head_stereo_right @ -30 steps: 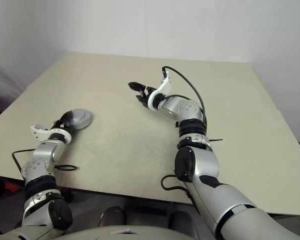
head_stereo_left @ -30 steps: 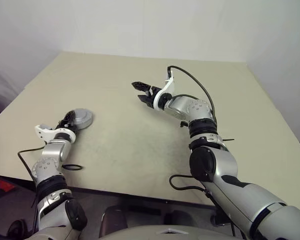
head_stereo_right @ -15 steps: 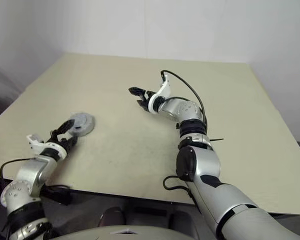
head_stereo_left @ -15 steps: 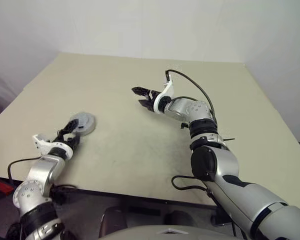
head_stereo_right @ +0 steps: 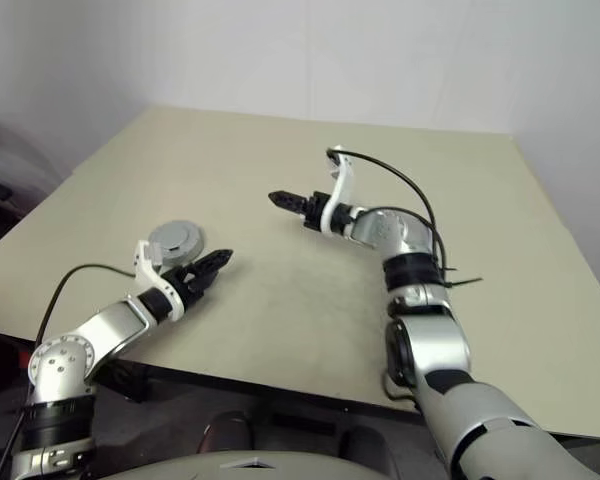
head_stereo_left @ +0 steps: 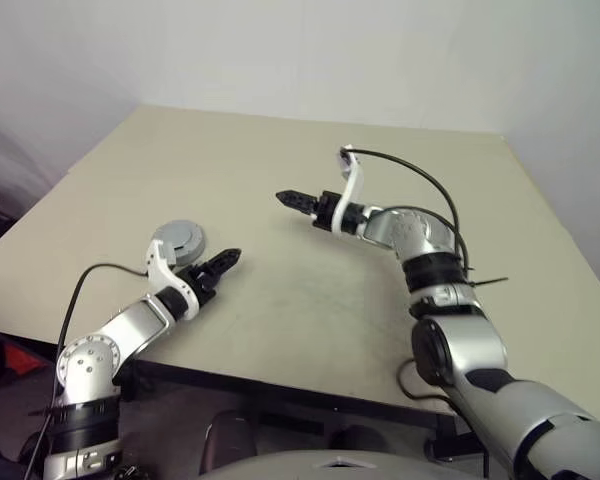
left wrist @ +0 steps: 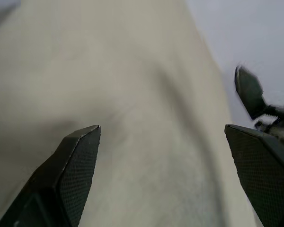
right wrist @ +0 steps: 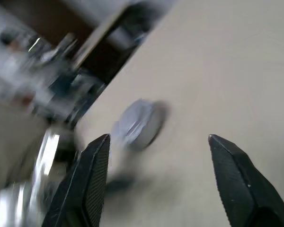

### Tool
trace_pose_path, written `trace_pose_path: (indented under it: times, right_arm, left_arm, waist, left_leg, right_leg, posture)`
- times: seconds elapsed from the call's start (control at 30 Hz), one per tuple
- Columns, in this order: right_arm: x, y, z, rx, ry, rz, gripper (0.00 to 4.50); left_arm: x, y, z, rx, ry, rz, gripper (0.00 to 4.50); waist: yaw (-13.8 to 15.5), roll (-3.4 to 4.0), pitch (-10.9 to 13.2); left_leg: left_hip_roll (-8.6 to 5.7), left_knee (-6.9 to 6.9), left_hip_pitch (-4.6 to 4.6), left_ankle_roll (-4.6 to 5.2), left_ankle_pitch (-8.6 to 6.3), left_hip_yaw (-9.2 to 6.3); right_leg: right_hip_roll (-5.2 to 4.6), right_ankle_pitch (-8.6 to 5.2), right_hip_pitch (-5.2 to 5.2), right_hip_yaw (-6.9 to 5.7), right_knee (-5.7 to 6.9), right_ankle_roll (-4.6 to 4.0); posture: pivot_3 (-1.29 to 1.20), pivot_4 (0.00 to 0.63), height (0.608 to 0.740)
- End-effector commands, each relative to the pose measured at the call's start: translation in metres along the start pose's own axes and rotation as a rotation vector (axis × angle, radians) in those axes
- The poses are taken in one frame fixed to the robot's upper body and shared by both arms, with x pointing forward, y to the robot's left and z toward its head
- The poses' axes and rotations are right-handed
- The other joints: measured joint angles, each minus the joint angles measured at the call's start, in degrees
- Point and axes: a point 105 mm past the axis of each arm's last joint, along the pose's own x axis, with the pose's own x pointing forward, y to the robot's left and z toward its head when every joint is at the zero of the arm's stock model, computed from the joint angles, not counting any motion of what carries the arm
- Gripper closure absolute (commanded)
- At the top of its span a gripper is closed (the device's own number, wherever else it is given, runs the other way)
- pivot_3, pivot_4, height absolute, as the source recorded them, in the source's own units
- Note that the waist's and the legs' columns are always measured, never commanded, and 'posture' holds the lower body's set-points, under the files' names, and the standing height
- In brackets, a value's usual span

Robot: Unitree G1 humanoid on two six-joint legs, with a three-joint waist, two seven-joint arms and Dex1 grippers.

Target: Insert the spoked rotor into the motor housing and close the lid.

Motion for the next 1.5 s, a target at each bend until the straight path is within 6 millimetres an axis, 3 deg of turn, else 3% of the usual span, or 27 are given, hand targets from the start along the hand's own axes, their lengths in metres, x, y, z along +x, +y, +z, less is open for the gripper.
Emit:
trace_pose_path:
  times: [0.03, 0.1, 0.3, 0.53, 0.87, 1.23, 1.5]
  right_arm:
    - [-0.024, 0.024, -0.004, -0.300, 0.087, 0.199, 0.79]
    - [-0.042, 0.018, -0.017, -0.401, 0.154, 0.227, 0.79]
    - [-0.070, -0.008, -0.033, -0.547, 0.227, 0.167, 0.79]
    - [-0.095, -0.034, -0.039, -0.523, 0.249, 0.056, 0.79]
    - [-0.096, -0.032, -0.043, -0.453, 0.224, 0.093, 0.79]
    - [-0.089, -0.045, -0.038, -0.488, 0.216, 0.025, 0.79]
    - [-0.078, -0.043, -0.032, -0.497, 0.164, 0.006, 0.79]
  left_arm:
    - [0.004, -0.018, 0.000, 0.175, 0.039, -0.073, 0.05]
    - [0.006, -0.020, -0.001, 0.307, 0.044, -0.081, 0.05]
    - [0.015, -0.016, 0.001, 0.630, 0.002, -0.089, 0.05]
    - [0.025, -0.018, -0.007, 0.781, -0.031, -0.145, 0.05]
    - [0.032, -0.028, -0.010, 0.753, -0.078, -0.220, 0.05]
    - [0.025, -0.018, -0.008, 0.741, -0.070, -0.187, 0.05]
    - [0.025, -0.016, -0.002, 0.712, -0.120, -0.139, 0.05]
  waist:
    - [-0.1, 0.00, 0.0]
    - [-0.2, 0.00, 0.0]
    - [-0.6, 0.01, 0.0]
    - [-0.5, 0.04, 0.0]
    - [-0.6, 0.12, 0.0]
    - [-0.6, 0.15, 0.0]
    - [-1.0, 0.17, 0.0]
  left_leg:
    - [-0.01, 0.00, -0.07, 0.01, 0.00, 0.00]
    - [0.01, 0.00, -0.06, 0.01, 0.00, 0.00]
    - [0.07, 0.00, 0.00, 0.20, 0.14, 0.03]
    - [0.04, 0.42, -0.07, 0.45, 0.22, 0.08]
    - [0.05, 0.72, 0.04, 0.71, 0.19, 0.11]
    - [0.05, 0.73, -0.05, 0.80, 0.26, 0.11]
    - [0.05, 0.73, -0.19, 0.82, 0.25, 0.11]
  right_leg:
    - [0.00, 0.00, 0.00, 0.03, 0.01, 0.00]
    - [0.01, 0.00, -0.01, 0.04, 0.02, -0.01]
    - [0.01, 0.00, -0.06, 0.01, 0.11, -0.48]
    - [-0.11, 0.15, -0.06, 0.01, 0.23, -0.65]
    - [-0.15, 0.15, -0.17, 0.10, 0.95, -0.70]
    - [-0.16, 0.21, -0.27, 0.09, 0.97, -0.79]
    - [-0.17, 0.21, -0.39, 0.08, 0.95, -0.79]
  posture:
    - [0.00, 0.000, 0.740]
    - [0.00, 0.000, 0.740]
    - [0.00, 0.000, 0.740]
    - [0.00, 0.000, 0.740]
    - [0.00, 0.000, 0.740]
    - [0.00, 0.000, 0.740]
    - [0.00, 0.000, 0.740]
